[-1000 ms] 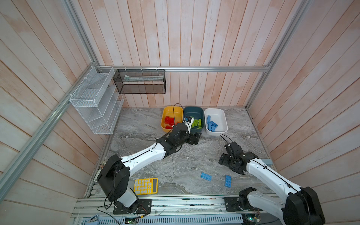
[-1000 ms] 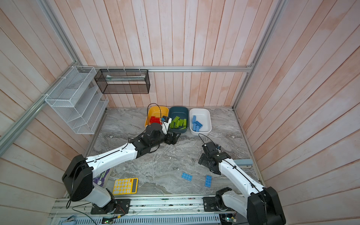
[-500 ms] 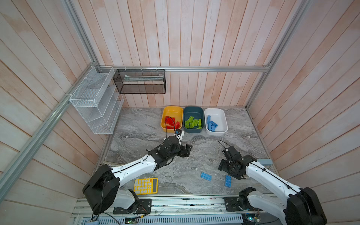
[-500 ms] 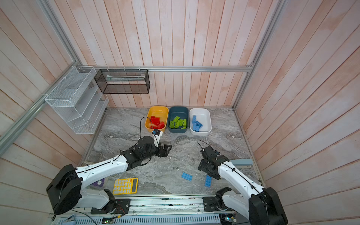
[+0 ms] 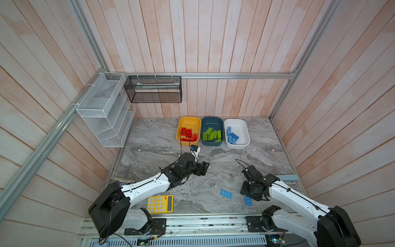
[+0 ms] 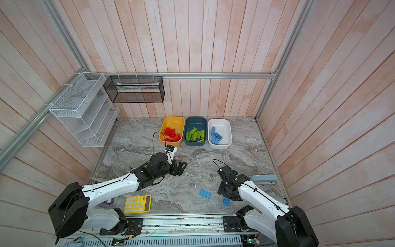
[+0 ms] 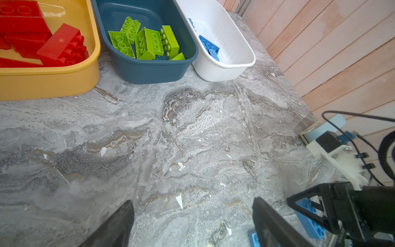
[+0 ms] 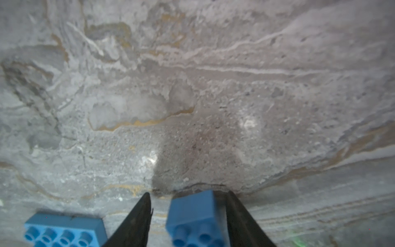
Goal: Sort the legos into containers by color
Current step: Pick up the lego from the bottom-right of the table.
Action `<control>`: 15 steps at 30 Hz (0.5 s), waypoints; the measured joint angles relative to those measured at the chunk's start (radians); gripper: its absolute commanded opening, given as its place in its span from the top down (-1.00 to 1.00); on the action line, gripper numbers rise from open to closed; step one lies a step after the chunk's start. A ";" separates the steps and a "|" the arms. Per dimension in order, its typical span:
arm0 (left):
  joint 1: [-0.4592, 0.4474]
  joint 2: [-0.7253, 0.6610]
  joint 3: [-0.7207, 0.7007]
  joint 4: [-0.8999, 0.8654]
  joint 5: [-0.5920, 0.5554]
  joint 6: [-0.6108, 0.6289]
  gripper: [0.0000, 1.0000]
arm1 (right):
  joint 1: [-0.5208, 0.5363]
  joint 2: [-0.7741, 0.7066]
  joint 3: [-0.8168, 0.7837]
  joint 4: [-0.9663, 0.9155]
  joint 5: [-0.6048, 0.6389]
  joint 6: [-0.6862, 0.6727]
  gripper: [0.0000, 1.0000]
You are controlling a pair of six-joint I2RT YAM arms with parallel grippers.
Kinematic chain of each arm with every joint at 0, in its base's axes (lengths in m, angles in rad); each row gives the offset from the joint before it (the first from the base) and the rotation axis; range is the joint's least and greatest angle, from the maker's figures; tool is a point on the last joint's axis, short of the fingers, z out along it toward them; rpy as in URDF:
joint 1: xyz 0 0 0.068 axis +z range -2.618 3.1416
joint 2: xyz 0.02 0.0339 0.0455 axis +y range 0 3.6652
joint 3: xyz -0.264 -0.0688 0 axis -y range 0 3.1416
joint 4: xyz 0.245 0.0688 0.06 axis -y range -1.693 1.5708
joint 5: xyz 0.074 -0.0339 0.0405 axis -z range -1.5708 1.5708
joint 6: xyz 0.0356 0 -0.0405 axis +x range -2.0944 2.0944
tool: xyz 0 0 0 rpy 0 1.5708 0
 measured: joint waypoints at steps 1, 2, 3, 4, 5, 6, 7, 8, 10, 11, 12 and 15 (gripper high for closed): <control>-0.001 -0.003 -0.001 0.000 0.000 0.000 -0.75 | 0.003 0.002 0.000 -0.002 -0.005 -0.003 0.27; -0.001 -0.007 -0.003 -0.001 -0.003 -0.001 -0.75 | 0.005 0.003 0.000 -0.002 -0.007 -0.005 0.47; -0.002 -0.013 -0.006 -0.001 -0.003 -0.002 -0.75 | 0.006 0.003 0.000 -0.001 -0.010 -0.007 0.62; -0.002 -0.021 -0.010 0.000 -0.003 -0.004 -0.75 | 0.007 0.002 0.001 -0.001 -0.010 -0.005 0.68; -0.003 -0.031 -0.016 0.000 -0.003 -0.005 -0.75 | 0.007 -0.001 0.002 -0.002 -0.009 0.000 0.68; -0.004 -0.039 -0.022 -0.001 -0.003 -0.008 -0.75 | 0.007 -0.003 0.002 -0.002 -0.010 0.001 0.68; -0.004 -0.048 -0.028 -0.001 -0.003 -0.008 -0.75 | 0.008 -0.003 0.002 -0.002 -0.009 0.003 0.68; -0.005 -0.056 -0.034 -0.001 -0.004 -0.011 -0.75 | 0.009 -0.005 0.001 -0.002 -0.009 0.003 0.68; -0.006 -0.069 -0.042 -0.002 -0.005 -0.015 -0.75 | 0.009 -0.006 0.002 -0.002 -0.008 0.003 0.68; -0.006 -0.075 -0.047 -0.003 -0.006 -0.016 -0.75 | 0.009 -0.006 0.004 -0.003 -0.005 0.003 0.68; -0.008 -0.081 -0.051 -0.005 -0.007 -0.016 -0.75 | 0.010 -0.003 0.011 -0.006 -0.003 0.002 0.68; -0.012 -0.093 -0.058 -0.019 -0.011 -0.019 -0.75 | 0.011 0.027 0.075 -0.016 0.011 -0.008 0.68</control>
